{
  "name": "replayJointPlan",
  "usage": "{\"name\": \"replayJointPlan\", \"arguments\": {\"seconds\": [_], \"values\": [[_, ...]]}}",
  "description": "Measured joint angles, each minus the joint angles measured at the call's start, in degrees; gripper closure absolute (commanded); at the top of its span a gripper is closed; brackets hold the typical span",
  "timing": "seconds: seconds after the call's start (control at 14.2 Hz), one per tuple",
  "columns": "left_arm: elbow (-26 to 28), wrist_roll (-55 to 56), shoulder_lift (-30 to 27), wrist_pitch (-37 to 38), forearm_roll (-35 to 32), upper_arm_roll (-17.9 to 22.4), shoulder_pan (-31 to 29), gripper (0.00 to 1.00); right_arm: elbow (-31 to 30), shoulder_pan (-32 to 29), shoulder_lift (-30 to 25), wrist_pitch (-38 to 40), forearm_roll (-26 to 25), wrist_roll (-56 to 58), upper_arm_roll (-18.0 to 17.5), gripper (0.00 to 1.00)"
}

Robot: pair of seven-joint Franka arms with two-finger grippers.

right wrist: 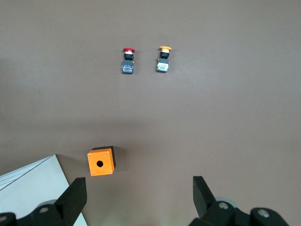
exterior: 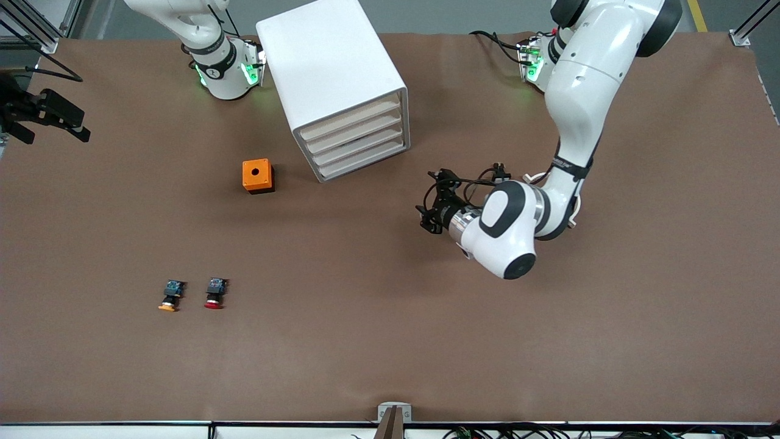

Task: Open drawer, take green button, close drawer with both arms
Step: 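Reach the left gripper to the white cabinet's drawer handle, then pull the drawer open with the left gripper while the right gripper approaches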

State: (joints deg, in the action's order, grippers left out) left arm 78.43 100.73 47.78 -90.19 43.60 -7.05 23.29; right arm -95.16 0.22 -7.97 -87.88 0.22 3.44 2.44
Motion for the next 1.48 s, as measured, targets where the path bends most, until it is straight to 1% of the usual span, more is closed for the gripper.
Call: {"name": "replayJointPlan", "arguments": {"seconds": [0.14, 0.35, 0.63, 0.77, 1.2, 1.34, 1.48], "values": [[-0.38, 6.76, 2.38, 0.00, 1.63, -2.12, 0.17, 0.00, -0.01, 0.00, 0.00, 0.33, 0.01, -0.01, 0.07, 0.00], [-0.49, 13.13, 5.49, 0.02, 3.21, -4.52, 0.28, 0.01, -0.03, 0.00, 0.00, 0.85, 0.02, -0.01, 0.08, 0.00], [-0.52, 18.08, 8.58, 0.16, 4.35, -7.63, 0.47, 0.19, -0.17, 0.00, 0.00, 0.97, 0.04, -0.11, 0.09, 0.00], [-0.52, 19.79, 9.39, 0.81, 4.69, -8.42, 1.01, 0.27, -0.17, 0.00, 0.00, 0.97, 0.05, -0.41, 0.09, 0.00], [-0.13, 22.67, 10.76, 4.55, 4.89, -8.62, 4.13, 0.41, -0.20, 0.00, 0.00, 0.95, 1.12, -0.56, 0.13, 0.00], [0.08, 23.49, 11.29, 4.73, 4.89, -8.62, 4.60, 0.48, -0.20, 0.00, 0.00, 0.93, 1.25, -0.57, 0.18, 0.00], [0.19, 24.35, 12.01, 4.91, 4.90, -8.62, 5.09, 0.60, -0.20, 0.00, 0.00, 0.91, 1.27, -0.57, 0.21, 0.00]]}}
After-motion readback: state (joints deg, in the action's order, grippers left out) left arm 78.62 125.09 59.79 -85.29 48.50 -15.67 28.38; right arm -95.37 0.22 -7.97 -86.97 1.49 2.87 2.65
